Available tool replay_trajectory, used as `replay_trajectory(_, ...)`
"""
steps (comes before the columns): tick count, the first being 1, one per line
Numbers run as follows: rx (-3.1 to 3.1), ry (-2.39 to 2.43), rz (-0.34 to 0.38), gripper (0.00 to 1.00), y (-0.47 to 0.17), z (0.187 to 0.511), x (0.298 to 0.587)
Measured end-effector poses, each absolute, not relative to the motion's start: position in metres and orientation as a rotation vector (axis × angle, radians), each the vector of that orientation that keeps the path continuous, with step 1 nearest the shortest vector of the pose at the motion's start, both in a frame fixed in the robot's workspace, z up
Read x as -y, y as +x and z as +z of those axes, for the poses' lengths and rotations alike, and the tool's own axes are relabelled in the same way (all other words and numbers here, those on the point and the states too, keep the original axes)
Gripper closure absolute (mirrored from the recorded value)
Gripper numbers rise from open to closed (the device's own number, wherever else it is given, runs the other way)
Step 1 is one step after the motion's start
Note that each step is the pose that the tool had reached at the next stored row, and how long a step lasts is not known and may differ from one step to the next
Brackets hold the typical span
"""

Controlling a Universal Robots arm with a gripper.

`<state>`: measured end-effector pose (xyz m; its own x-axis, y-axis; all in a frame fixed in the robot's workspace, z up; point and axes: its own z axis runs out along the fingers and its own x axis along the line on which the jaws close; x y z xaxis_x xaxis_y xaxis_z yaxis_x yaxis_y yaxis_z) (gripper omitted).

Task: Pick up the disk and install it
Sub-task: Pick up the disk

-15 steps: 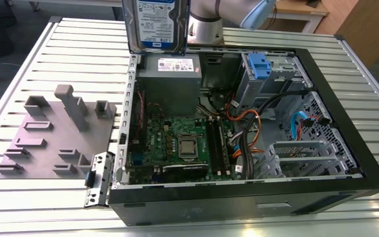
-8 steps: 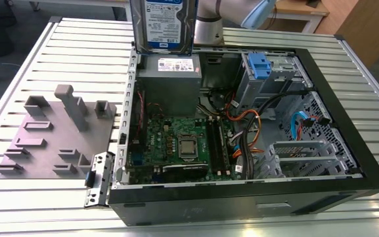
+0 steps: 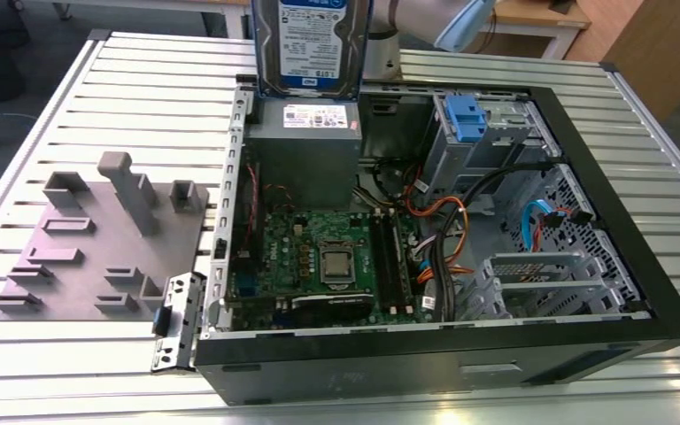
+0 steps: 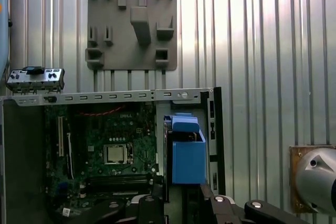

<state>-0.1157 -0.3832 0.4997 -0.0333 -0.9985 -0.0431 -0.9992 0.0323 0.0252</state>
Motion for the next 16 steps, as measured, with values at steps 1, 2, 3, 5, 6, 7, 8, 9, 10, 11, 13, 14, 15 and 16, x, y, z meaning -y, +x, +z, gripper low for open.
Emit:
replay_trajectory(1,-2.247,-2.175,0.075,0.65,-0.114,0.500,0.383)
replay_trajectory(2,-2.247,-2.175,0.075,0.65,-0.111,0.500,0.383)
replay_trajectory(3,-2.247,-2.175,0.075,0.65,-0.109,0.500,0.383)
replay_trajectory(5,-2.247,-2.175,0.075,0.65,-0.105,0.500,0.383)
replay_trajectory(6,-2.247,-2.175,0.075,0.65,-0.103,0.499,0.383)
replay_trajectory(7,-2.247,-2.175,0.075,0.65,-0.101,0.499,0.383)
replay_trajectory(8,-2.247,-2.175,0.075,0.65,-0.099,0.499,0.383)
replay_trajectory(9,-2.247,-2.175,0.075,0.65,-0.097,0.499,0.383)
replay_trajectory(10,-2.247,-2.175,0.075,0.65,-0.095,0.499,0.383)
replay_trajectory(11,-2.247,-2.175,0.075,0.65,-0.093,0.499,0.383)
replay_trajectory(13,-2.247,-2.175,0.075,0.65,-0.089,0.499,0.383)
replay_trajectory(14,-2.247,-2.175,0.075,0.65,-0.087,0.499,0.383)
replay_trajectory(15,-2.247,-2.175,0.075,0.65,-0.085,0.499,0.383)
replay_trajectory(16,-2.247,-2.175,0.075,0.65,-0.083,0.499,0.383)
